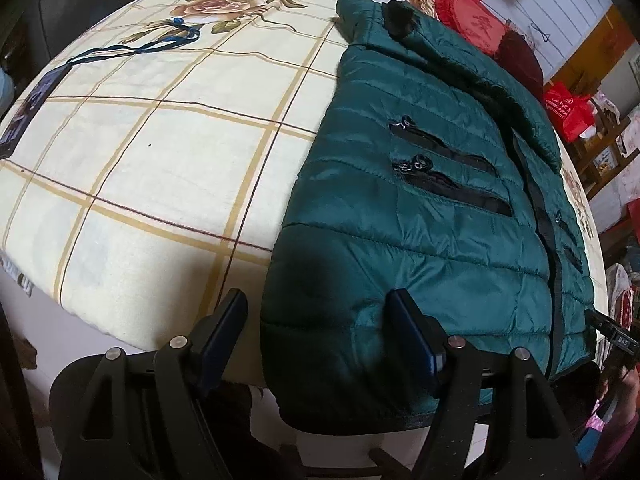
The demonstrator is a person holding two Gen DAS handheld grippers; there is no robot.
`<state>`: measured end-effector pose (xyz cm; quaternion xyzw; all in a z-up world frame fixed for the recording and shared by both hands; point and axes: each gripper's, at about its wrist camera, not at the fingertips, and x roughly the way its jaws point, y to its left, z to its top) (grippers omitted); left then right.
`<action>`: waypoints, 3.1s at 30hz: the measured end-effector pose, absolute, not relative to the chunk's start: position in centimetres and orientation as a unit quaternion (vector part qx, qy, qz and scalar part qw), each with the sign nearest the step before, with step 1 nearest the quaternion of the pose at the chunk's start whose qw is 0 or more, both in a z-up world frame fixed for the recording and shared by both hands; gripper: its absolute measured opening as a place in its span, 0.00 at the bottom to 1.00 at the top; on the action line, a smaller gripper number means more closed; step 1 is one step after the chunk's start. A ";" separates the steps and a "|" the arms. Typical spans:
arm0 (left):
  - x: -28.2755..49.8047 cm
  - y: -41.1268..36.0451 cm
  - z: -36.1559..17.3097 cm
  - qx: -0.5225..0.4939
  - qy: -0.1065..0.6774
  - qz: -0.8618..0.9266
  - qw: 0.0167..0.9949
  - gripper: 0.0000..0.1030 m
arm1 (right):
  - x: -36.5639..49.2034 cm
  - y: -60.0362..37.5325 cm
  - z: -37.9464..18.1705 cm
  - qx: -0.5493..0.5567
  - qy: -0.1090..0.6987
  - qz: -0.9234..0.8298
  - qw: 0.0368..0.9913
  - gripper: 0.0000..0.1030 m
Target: Fold large clothes
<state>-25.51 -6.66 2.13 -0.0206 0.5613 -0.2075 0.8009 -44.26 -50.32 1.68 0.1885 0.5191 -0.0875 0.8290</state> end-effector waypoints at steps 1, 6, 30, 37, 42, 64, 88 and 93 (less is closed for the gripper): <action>-25.5 -6.7 2.1 -0.021 0.561 -0.208 0.801 0.54 | -44.2 -50.0 1.6 0.192 0.521 -0.079 0.828 0.90; -25.4 -6.8 2.1 -0.018 0.561 -0.207 0.801 0.54 | -43.8 -48.4 1.4 0.187 0.531 -0.046 0.825 0.90; -27.3 -8.7 2.9 0.034 0.526 -0.245 0.814 0.11 | -44.4 -47.9 3.1 0.180 0.468 -0.018 0.865 0.22; -26.4 -7.9 6.5 -0.007 0.496 -0.272 0.825 0.00 | -43.8 -49.2 7.1 0.200 0.420 0.005 0.885 0.19; -24.6 -8.0 10.4 -0.036 0.458 -0.284 0.841 0.00 | -42.1 -51.0 10.5 0.217 0.375 0.006 0.901 0.19; -2.1 -19.9 14.3 -0.079 0.412 -0.216 0.882 0.00 | -19.5 -62.7 13.0 0.280 0.332 -0.112 0.894 0.19; -1.7 -22.1 15.1 -0.080 0.357 -0.256 0.895 0.47 | -12.3 -65.9 6.7 0.341 0.361 -0.165 0.852 0.37; -1.8 -26.6 11.9 -0.004 0.398 -0.234 0.887 0.47 | -14.8 -64.9 10.5 0.347 0.306 -0.148 0.874 0.69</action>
